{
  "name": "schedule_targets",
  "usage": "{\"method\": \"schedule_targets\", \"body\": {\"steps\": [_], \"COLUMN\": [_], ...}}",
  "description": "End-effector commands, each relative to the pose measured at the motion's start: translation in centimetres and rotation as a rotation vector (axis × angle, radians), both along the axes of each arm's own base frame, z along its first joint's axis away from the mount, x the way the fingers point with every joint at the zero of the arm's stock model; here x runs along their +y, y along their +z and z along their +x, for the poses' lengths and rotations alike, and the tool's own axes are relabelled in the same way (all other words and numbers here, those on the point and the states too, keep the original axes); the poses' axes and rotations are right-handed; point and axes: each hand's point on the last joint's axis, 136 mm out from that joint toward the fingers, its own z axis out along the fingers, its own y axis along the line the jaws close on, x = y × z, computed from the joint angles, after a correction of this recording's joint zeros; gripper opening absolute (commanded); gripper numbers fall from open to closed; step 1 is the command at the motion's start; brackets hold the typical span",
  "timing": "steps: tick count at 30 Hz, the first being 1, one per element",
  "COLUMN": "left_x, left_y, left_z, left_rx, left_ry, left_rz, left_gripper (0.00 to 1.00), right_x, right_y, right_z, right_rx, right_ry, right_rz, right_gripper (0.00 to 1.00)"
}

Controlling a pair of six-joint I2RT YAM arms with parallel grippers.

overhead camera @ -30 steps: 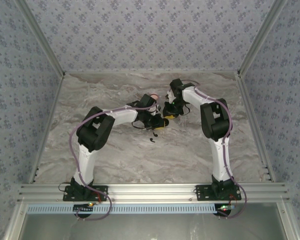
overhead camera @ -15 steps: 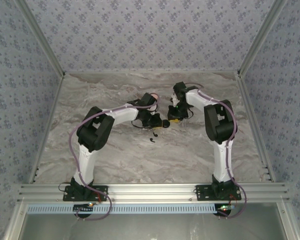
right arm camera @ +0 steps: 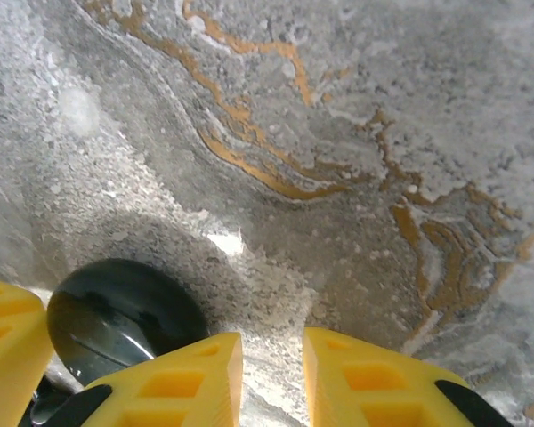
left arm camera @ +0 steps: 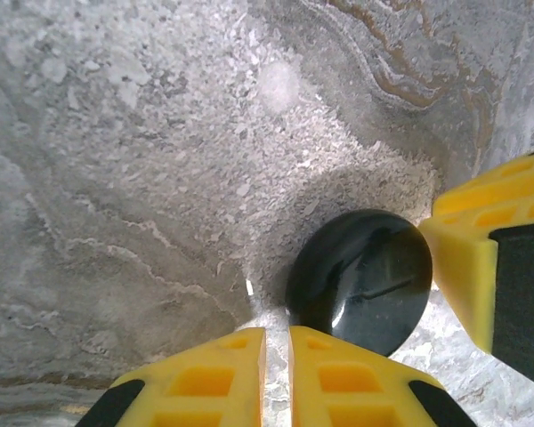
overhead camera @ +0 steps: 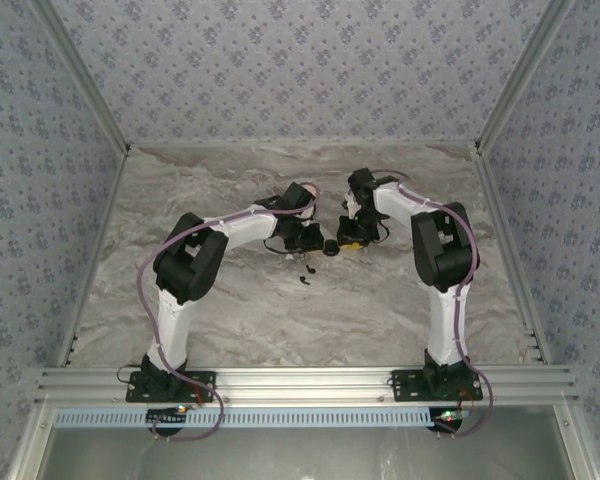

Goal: Insert the wireless bluetooth earbuds into the charging case

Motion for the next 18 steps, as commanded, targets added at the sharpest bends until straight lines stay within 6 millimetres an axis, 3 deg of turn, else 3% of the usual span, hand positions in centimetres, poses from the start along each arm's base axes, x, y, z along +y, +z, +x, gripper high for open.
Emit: {"method": "schedule_targets", "body": {"steps": [1, 8, 13, 18], "left_x": [0.5, 2.1, 2.3, 1.6], "left_y": [0.4, 1.2, 1.7, 1.9], "left_z": [0.2, 0.4, 0.7, 1.1], "left_rx": [-0.018, -0.063, -0.074, -0.044], "left_ry": [-0.005, 0.006, 0.022, 0.053], "left_rz": [0.041, 0.097, 0.068, -0.065], "left_gripper": [0.14, 0.17, 0.22, 0.30], "right_x": [-1.3, -2.2, -0.4, 1.2], "right_y": [0.8, 2.5, 3.7, 3.3], "right_z": [-0.4, 0.0, -0.4, -0.8], "right_rx": [-0.003, -0.048, -0.065, -0.044], "right_ry": [-0.028, -0.074, -0.064, -0.071], "right_rz": [-0.041, -0.019, 0.118, 0.225], "right_gripper": [0.28, 0.30, 0.34, 0.38]}}
